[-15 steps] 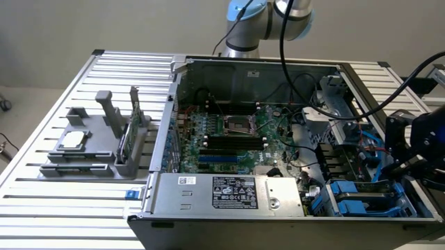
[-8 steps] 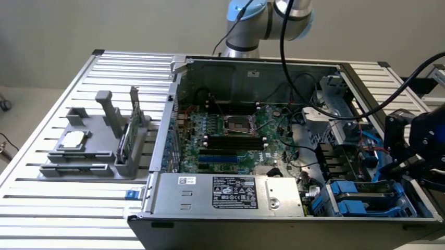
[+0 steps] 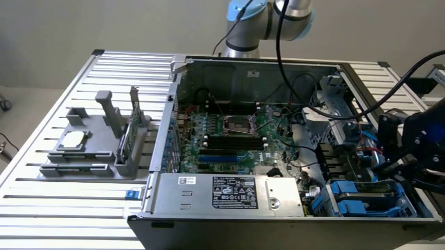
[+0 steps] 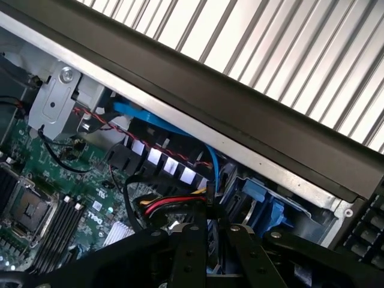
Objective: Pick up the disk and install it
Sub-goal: 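Insert the first disk wire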
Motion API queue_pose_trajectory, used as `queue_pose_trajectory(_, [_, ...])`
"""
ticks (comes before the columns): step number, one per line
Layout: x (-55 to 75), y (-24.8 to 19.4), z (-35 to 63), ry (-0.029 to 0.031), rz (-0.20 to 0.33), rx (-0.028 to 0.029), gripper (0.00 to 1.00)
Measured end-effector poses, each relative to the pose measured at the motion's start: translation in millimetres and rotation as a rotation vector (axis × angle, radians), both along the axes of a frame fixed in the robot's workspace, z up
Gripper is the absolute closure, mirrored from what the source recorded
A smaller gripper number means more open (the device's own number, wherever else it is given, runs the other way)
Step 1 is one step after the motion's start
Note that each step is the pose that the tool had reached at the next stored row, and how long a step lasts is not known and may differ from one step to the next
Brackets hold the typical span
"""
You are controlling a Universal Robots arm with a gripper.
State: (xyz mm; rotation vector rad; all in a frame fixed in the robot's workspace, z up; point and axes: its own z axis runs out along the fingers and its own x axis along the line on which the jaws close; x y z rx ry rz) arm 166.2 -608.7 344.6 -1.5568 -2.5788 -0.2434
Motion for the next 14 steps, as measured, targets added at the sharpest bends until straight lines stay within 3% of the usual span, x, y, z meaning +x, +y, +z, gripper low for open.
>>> queue_pose_trajectory(4, [-3.6, 0.6, 0.0, 0.0047, -0.003, -0.0019, 0.83])
queue_pose_trajectory(5, [-4.4, 1.7, 0.0, 0.005, -0.003, -0.0049, 0.83])
queue_pose_trajectory(7, [-5.7, 7.0, 0.0, 0.005, -0.003, -0.0175, 0.83])
queue_pose_trajectory(9, [-6.4, 13.7, 0.0, 0.0049, -0.002, -0.0374, 0.83])
queue_pose_trajectory(14, [-6.8, 24.9, 0.0, 0.0064, -0.003, -0.1079, 0.83])
